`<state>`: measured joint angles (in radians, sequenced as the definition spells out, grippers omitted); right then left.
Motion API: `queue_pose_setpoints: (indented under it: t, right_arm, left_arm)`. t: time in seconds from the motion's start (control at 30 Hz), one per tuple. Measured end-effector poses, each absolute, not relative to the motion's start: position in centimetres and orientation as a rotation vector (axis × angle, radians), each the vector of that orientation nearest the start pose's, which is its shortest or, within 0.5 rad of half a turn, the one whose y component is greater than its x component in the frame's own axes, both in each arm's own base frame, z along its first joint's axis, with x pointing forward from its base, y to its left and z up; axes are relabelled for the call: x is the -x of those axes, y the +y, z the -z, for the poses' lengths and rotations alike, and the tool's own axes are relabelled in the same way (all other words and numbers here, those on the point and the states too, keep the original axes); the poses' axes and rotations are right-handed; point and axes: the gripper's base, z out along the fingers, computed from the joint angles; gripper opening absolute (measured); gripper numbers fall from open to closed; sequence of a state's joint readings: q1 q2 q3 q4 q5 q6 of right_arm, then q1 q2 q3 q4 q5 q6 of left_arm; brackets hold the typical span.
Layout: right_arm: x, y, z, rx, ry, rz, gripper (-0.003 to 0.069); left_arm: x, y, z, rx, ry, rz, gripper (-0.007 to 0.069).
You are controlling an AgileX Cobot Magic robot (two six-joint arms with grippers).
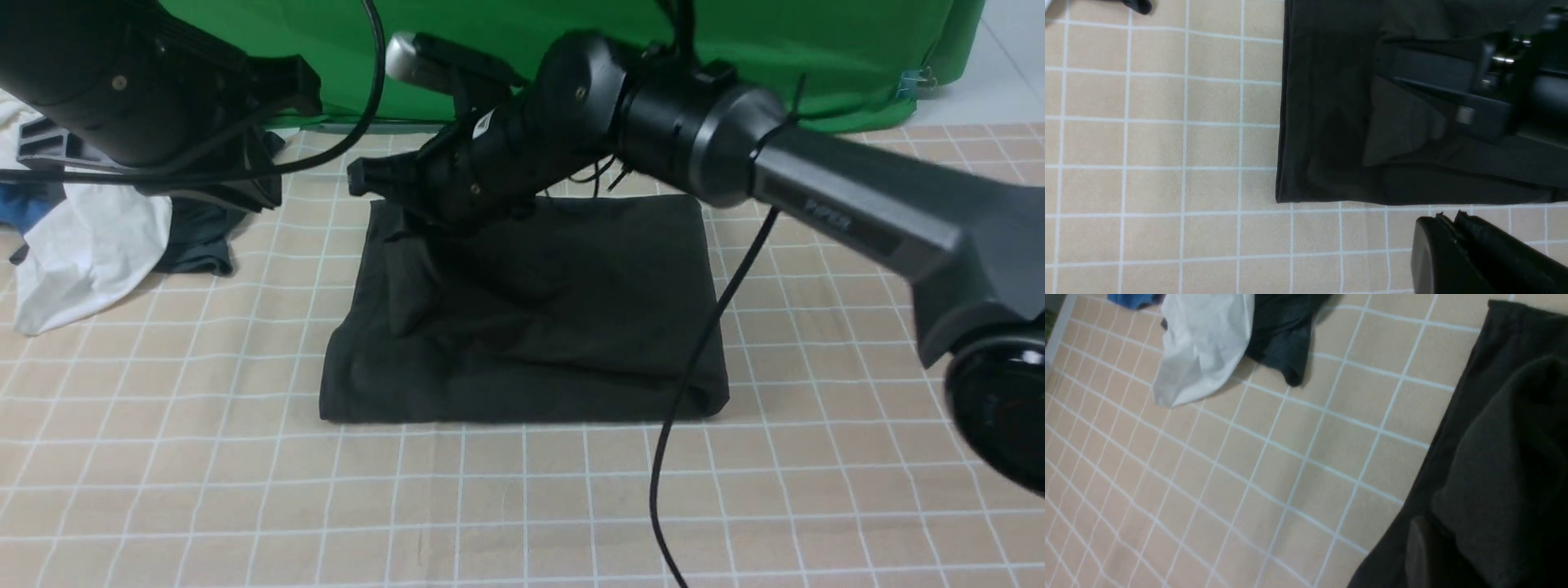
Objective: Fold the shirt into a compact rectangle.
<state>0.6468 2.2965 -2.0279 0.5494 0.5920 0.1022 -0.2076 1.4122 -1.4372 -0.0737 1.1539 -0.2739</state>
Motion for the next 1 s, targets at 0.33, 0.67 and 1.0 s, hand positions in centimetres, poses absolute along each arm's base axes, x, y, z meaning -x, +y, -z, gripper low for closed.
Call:
queue_pose_setpoints:
  t: [0.33, 0.67, 1.0]
  right_arm:
    - [-41.0, 35.3, -21.0, 0.329, 2.414, -0.947, 0.0363]
    - [-41.9, 27.1, -30.2, 0.714, 2.493, -0.658, 0.0172]
    - [-41.4, 16.9, -36.8, 0.541, 2.488, -0.405, 0.0038]
  left_arm:
    - [-27.9, -6.5, -38.0, 0.112, 2.631, 0.274, 0.0047]
    - [-28.4, -6.6, -38.0, 0.165, 2.592, 0.298, 0.0047]
    - [-35.2, -8.7, -30.5, 0.248, 2.672, 0.384, 0.0047]
